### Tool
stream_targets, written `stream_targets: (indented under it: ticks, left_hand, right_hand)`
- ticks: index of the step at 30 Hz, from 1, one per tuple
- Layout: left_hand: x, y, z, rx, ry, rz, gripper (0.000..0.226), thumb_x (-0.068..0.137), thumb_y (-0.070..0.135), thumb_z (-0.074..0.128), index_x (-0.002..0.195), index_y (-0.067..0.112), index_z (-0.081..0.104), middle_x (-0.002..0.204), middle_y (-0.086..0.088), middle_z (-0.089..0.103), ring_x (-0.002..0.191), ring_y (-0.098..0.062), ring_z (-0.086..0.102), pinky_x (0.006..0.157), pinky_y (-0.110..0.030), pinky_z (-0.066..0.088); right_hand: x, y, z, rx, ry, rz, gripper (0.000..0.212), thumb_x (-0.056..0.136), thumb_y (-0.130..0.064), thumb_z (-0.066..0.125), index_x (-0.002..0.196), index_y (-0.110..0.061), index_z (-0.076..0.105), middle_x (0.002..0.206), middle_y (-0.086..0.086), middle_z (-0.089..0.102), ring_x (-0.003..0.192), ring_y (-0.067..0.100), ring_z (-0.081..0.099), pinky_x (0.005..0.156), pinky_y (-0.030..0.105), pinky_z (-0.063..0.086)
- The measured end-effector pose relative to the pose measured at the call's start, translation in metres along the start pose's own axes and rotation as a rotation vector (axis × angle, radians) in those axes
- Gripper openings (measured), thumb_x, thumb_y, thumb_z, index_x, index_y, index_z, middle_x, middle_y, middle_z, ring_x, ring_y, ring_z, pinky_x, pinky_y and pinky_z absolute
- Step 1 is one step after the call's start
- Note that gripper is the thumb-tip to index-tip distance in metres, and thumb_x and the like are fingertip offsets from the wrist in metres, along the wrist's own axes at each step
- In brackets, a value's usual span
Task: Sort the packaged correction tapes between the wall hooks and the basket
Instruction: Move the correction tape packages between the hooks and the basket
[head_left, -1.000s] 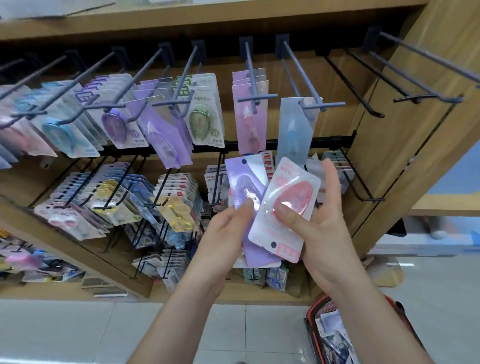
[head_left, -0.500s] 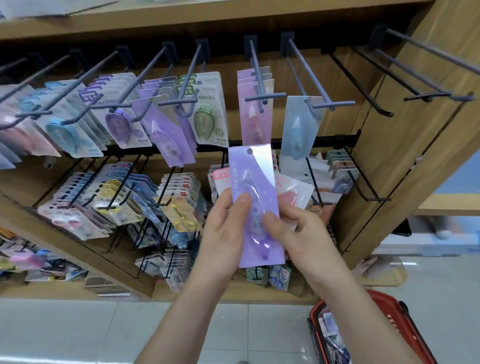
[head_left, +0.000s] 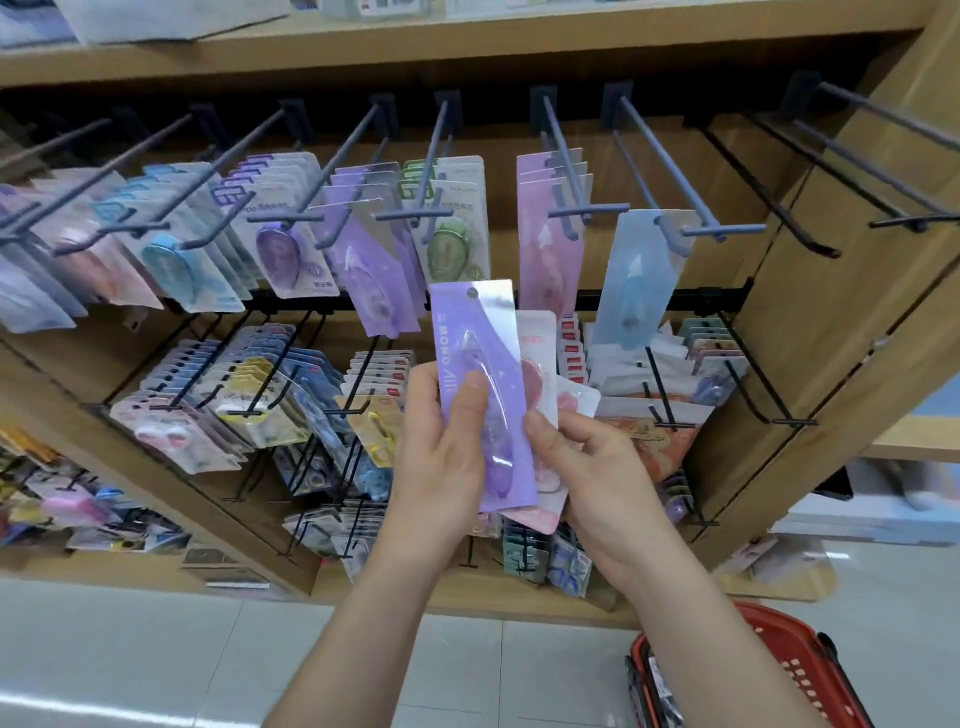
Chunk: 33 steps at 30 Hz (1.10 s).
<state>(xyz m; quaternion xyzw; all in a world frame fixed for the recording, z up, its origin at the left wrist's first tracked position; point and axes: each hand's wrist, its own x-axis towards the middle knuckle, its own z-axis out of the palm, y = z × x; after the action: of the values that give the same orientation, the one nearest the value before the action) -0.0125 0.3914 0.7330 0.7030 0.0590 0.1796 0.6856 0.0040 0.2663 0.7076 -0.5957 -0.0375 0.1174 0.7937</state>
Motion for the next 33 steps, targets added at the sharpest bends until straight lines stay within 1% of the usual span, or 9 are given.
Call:
stream_targets:
  ticks: [4, 7, 12, 16, 19, 22, 27, 31, 33]
  left_hand:
    - [0.012, 0.005, -0.029, -0.031, 0.076, 0.035, 0.021, 0.098, 0.039, 0.053, 0.097, 0.019, 0.058, 0.080, 0.015, 0.061, 0.074, -0.006, 0.055, 0.069, -0.020, 0.044]
    - [0.023, 0.013, -0.053, -0.092, 0.142, 0.045, 0.020, 0.098, 0.033, 0.054, 0.101, 0.013, 0.059, 0.075, 0.013, 0.065, 0.068, -0.005, 0.058, 0.065, -0.021, 0.048]
    - [0.034, 0.015, -0.068, -0.082, 0.141, 0.072, 0.019, 0.092, 0.032, 0.054, 0.099, 0.015, 0.059, 0.069, 0.012, 0.068, 0.063, -0.002, 0.059, 0.061, -0.016, 0.048]
    - [0.035, 0.013, -0.071, -0.119, 0.152, 0.077, 0.018, 0.093, 0.029, 0.053, 0.100, 0.014, 0.059, 0.072, 0.011, 0.070, 0.064, -0.003, 0.060, 0.061, -0.017, 0.049]
    - [0.033, 0.010, -0.073, -0.133, 0.172, 0.068, 0.012, 0.098, 0.021, 0.051, 0.102, 0.013, 0.059, 0.074, 0.011, 0.071, 0.065, -0.001, 0.062, 0.060, -0.015, 0.049]
    - [0.034, 0.010, -0.076, -0.134, 0.191, 0.065, 0.016, 0.098, 0.023, 0.051, 0.105, 0.012, 0.060, 0.076, 0.012, 0.073, 0.066, 0.000, 0.064, 0.061, -0.015, 0.050]
    - [0.043, 0.012, -0.077, -0.100, 0.186, 0.046, 0.015, 0.100, 0.023, 0.052, 0.108, 0.011, 0.056, 0.064, 0.011, 0.066, 0.057, 0.000, 0.057, 0.054, -0.014, 0.046]
    - [0.064, 0.012, -0.079, 0.072, 0.233, 0.149, 0.029, 0.099, 0.028, 0.057, 0.124, 0.038, 0.045, 0.076, -0.011, 0.059, 0.063, -0.014, 0.055, 0.058, -0.022, 0.045]
    - [0.080, 0.007, -0.078, 0.199, 0.232, 0.193, 0.031, 0.099, 0.032, 0.056, 0.128, 0.042, 0.051, 0.098, -0.014, 0.065, 0.077, -0.016, 0.061, 0.070, -0.030, 0.050]
  right_hand:
    - [0.006, 0.001, 0.013, -0.103, 0.047, -0.060, 0.017, 0.092, -0.029, 0.064, 0.096, -0.021, 0.079, 0.102, 0.002, 0.077, 0.104, 0.023, 0.070, 0.100, 0.053, 0.050]
    - [0.011, 0.000, 0.022, -0.155, 0.090, -0.073, 0.018, 0.093, -0.027, 0.063, 0.085, -0.029, 0.079, 0.096, -0.004, 0.078, 0.098, 0.018, 0.071, 0.097, 0.048, 0.053]
    - [0.018, -0.003, 0.035, -0.210, 0.089, -0.103, 0.018, 0.096, -0.026, 0.062, 0.089, -0.021, 0.077, 0.092, 0.004, 0.076, 0.095, 0.028, 0.070, 0.092, 0.050, 0.054]
    - [0.019, -0.006, 0.041, -0.220, 0.076, -0.103, 0.018, 0.096, -0.025, 0.060, 0.093, -0.020, 0.077, 0.093, -0.002, 0.077, 0.095, 0.019, 0.072, 0.090, 0.040, 0.057]
    - [0.019, -0.008, 0.043, -0.222, 0.071, -0.122, 0.018, 0.095, -0.026, 0.060, 0.088, -0.024, 0.077, 0.090, -0.005, 0.077, 0.089, 0.011, 0.072, 0.082, 0.030, 0.056]
    - [0.018, -0.010, 0.046, -0.218, 0.079, -0.129, 0.019, 0.092, -0.028, 0.062, 0.081, -0.028, 0.077, 0.088, -0.001, 0.077, 0.086, 0.016, 0.072, 0.080, 0.034, 0.057]
    - [0.016, -0.012, 0.047, -0.177, 0.087, -0.106, 0.017, 0.083, -0.037, 0.064, 0.079, -0.029, 0.078, 0.090, -0.001, 0.077, 0.088, 0.017, 0.073, 0.082, 0.037, 0.059]
    - [0.015, -0.012, 0.048, -0.160, 0.104, -0.090, 0.019, 0.081, -0.038, 0.064, 0.084, -0.025, 0.077, 0.091, -0.001, 0.077, 0.089, 0.018, 0.073, 0.082, 0.036, 0.059]
    - [0.015, -0.012, 0.050, -0.154, 0.111, -0.079, 0.017, 0.082, -0.035, 0.065, 0.085, -0.024, 0.077, 0.089, -0.002, 0.077, 0.086, 0.016, 0.073, 0.078, 0.033, 0.060]
